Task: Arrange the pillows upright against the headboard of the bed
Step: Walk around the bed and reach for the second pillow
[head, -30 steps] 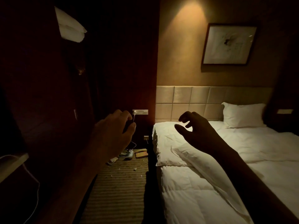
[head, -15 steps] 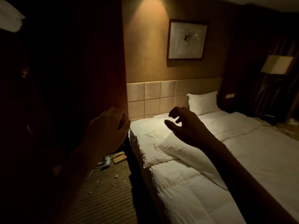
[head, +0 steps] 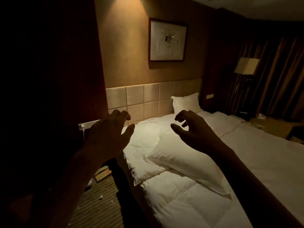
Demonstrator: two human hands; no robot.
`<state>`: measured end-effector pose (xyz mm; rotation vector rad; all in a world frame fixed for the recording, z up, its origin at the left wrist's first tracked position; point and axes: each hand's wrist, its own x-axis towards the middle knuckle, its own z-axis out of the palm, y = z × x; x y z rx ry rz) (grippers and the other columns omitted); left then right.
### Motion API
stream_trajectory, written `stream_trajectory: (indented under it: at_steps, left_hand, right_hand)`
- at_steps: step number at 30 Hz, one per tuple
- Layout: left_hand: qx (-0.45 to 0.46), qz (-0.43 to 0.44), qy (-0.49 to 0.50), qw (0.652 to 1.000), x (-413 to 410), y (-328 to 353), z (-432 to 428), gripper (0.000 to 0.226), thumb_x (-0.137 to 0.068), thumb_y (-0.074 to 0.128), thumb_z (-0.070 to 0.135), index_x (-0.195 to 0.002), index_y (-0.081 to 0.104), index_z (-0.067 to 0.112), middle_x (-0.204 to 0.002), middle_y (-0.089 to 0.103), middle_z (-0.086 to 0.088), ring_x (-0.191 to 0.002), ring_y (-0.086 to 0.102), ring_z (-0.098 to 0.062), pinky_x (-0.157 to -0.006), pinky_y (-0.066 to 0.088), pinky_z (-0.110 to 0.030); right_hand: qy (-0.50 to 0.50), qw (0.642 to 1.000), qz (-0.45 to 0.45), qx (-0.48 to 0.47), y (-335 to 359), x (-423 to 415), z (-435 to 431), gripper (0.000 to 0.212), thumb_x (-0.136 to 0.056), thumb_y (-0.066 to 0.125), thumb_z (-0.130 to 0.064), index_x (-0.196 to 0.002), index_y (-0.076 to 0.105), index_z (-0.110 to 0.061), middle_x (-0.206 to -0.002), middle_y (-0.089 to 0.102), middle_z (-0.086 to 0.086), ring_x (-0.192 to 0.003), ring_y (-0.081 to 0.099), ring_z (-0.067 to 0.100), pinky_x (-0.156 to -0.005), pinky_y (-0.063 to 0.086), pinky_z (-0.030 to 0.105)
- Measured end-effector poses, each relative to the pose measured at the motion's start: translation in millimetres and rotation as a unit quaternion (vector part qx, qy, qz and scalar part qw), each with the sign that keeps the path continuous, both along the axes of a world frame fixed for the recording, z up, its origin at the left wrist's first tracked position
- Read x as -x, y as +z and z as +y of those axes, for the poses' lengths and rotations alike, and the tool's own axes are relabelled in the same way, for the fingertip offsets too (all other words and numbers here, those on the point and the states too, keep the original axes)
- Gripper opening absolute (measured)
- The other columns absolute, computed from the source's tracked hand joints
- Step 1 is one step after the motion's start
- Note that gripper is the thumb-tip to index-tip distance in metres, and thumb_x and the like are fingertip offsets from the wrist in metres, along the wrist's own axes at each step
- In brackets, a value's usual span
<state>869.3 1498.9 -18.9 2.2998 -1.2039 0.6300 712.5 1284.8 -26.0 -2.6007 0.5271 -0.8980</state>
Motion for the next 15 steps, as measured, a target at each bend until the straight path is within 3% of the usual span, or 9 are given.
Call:
stream_trajectory:
  at_steps: [5, 15]
  left_hand:
    - [-0.001, -0.025, -0.039, 0.999, -54.1, 6.4, -66.5, 0.034, -0.097, 0.049, 0.047, -0.120, 0.057, 0.024, -0.121, 0.060, 0.003, -0.102, 0.063, -0.018, -0.084, 0.055, -0.038]
    - [-0.012, -0.052, -0.098, 0.994, -129.6, 16.7, -178.6, 0.035, -0.098, 0.050, 0.047, -0.122, 0.057, 0.023, -0.122, 0.063, 0.003, -0.095, 0.065, -0.016, -0.073, 0.052, -0.030]
  right_hand:
    - [-0.041, 0.999, -0.004, -0.001, -1.8, -36.9, -53.4, 0.031, -0.092, 0.061, -0.046, -0.113, 0.054, -0.025, -0.106, 0.053, -0.010, -0.090, 0.058, 0.008, -0.080, 0.054, 0.036]
    - [-0.108, 0.994, 0.009, -0.003, 13.8, -88.2, -142.9, 0.034, -0.092, 0.061, -0.047, -0.116, 0.055, -0.024, -0.114, 0.056, -0.005, -0.094, 0.058, 0.009, -0.081, 0.055, 0.034]
